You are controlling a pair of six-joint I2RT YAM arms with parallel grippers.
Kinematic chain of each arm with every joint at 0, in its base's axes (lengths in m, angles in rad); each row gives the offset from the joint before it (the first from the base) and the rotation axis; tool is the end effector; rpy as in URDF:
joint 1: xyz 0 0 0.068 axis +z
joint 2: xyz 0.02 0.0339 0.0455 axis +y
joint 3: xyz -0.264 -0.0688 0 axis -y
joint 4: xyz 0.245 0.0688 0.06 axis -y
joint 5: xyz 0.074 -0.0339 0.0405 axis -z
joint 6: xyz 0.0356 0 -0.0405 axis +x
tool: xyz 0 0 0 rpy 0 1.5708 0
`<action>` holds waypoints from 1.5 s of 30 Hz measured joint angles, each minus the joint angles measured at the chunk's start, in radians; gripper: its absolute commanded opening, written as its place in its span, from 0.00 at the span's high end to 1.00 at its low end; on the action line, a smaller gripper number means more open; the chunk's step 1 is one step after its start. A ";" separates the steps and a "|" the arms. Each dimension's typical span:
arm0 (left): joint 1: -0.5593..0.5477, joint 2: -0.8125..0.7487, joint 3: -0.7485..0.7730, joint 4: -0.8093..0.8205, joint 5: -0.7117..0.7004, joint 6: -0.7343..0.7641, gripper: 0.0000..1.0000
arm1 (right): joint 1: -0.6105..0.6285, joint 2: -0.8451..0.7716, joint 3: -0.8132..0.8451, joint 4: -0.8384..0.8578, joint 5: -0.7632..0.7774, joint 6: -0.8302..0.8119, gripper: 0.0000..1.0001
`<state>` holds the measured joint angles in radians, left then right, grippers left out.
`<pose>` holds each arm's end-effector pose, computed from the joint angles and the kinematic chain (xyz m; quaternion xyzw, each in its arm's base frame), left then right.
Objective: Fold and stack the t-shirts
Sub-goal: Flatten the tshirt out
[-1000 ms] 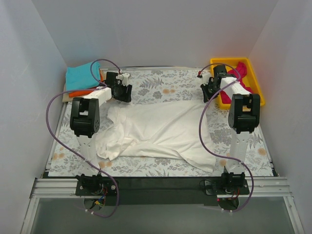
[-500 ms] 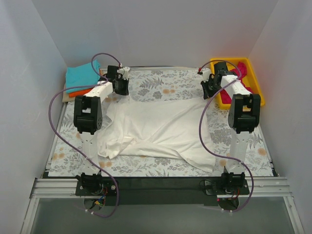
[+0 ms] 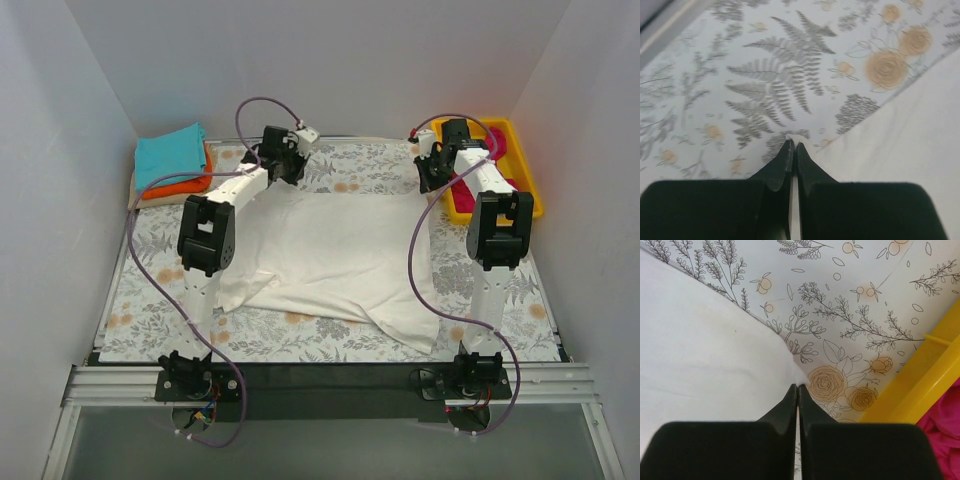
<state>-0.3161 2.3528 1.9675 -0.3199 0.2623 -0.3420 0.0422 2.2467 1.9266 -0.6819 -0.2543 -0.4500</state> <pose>0.5086 -0.1761 0.1941 0.0432 0.9006 -0.2467 0.3551 0.4942 0.0298 0.2079 -0.2665 0.9147 0.0628 0.2972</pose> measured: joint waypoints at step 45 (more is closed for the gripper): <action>0.207 -0.056 -0.132 -0.234 0.113 -0.079 1.00 | -0.003 0.000 -0.012 -0.004 0.013 -0.006 0.99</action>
<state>-0.1093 2.2963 1.8355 -0.5541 0.3756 -0.4213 0.0395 2.2467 1.9144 -0.6857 -0.2413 -0.4564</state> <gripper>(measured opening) 0.040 0.019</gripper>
